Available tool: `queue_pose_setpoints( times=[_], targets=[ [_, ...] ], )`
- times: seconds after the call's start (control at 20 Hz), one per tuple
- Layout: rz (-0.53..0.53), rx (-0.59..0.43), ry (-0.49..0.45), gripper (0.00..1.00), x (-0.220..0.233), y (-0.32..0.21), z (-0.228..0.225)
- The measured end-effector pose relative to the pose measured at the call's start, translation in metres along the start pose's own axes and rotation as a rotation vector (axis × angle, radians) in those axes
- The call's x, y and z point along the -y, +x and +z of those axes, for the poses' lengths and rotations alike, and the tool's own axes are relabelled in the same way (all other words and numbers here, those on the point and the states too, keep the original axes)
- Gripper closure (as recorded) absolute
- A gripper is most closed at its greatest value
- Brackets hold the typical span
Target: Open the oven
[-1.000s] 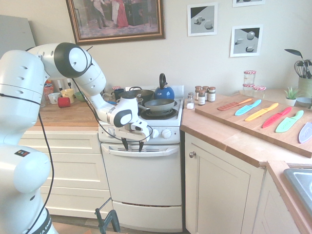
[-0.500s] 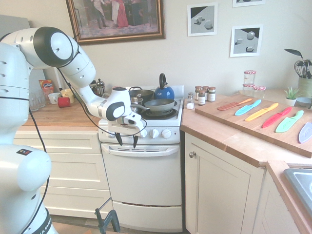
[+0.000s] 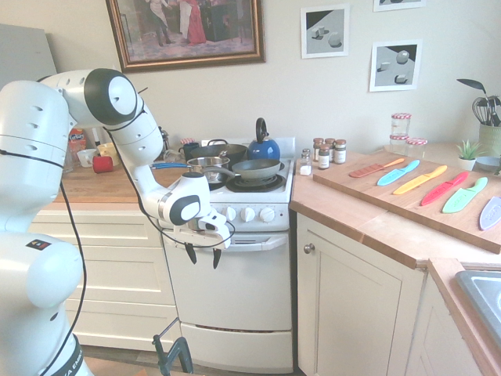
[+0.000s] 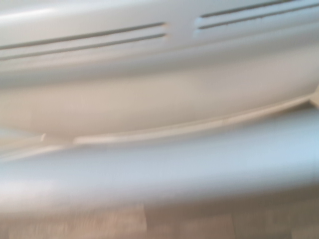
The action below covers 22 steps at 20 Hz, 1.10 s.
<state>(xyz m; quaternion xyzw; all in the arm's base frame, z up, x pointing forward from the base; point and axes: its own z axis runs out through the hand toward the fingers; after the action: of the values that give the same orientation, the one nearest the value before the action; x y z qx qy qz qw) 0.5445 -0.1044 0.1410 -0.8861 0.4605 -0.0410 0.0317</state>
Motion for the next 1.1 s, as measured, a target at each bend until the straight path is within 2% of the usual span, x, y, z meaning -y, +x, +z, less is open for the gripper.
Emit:
queue_pose_setpoints(
  times=[0.2, 0.35, 0.45, 0.8, 1.1],
  targets=[
    [-0.009, 0.011, 0.017, 0.0, 0.01, 0.013, -0.04],
    [-0.01, -0.032, 0.069, 0.0, 0.025, 0.024, -0.074],
    [-0.014, -0.04, 0.08, 0.0, 0.03, 0.027, -0.08],
    [-0.056, -0.022, 0.055, 0.0, 0.027, 0.024, -0.045],
    [-0.156, -0.02, 0.058, 0.0, 0.016, 0.034, 0.001]
  ],
)
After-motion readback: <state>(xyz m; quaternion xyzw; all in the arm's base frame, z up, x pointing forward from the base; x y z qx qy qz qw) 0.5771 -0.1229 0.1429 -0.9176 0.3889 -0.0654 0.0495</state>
